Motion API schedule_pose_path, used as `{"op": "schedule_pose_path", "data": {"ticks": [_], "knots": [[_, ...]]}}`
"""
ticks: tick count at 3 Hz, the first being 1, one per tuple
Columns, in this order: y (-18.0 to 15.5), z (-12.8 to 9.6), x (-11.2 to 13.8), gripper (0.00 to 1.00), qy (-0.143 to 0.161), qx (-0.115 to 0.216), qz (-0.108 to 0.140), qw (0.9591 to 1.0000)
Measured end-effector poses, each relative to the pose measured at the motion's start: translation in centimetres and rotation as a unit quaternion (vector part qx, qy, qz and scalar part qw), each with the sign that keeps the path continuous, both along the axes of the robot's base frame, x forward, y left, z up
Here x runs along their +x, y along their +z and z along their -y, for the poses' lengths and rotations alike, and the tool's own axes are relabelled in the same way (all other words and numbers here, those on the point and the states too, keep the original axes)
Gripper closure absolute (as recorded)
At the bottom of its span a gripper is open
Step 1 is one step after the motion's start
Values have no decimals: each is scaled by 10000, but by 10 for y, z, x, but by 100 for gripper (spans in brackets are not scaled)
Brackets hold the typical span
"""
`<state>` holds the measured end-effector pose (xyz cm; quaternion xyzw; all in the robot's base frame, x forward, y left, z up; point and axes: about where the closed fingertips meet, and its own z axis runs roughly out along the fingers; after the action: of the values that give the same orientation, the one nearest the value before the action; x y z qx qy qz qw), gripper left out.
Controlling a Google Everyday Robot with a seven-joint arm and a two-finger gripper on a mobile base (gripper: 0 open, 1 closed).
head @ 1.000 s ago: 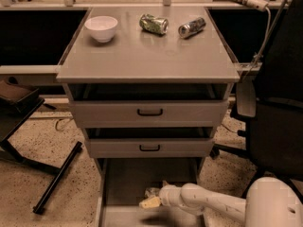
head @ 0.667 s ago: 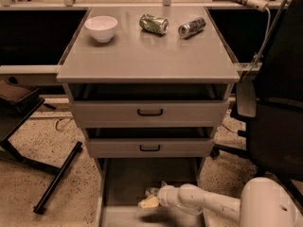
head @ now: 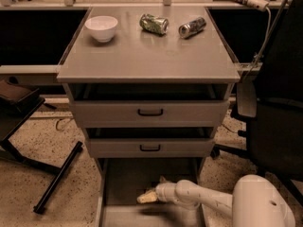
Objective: Pick 7up can from bottom drawer and place on counter
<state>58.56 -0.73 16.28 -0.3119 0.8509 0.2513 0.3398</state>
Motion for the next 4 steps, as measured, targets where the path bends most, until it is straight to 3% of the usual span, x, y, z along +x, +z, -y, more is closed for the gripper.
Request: {"op": "schedule_pose_path", "data": {"ticks": [1,4], "knots": [[-6,2,2,0,36,-81,66,9999],[-36,54,16,0,-205,-126,-84,9997]]}}
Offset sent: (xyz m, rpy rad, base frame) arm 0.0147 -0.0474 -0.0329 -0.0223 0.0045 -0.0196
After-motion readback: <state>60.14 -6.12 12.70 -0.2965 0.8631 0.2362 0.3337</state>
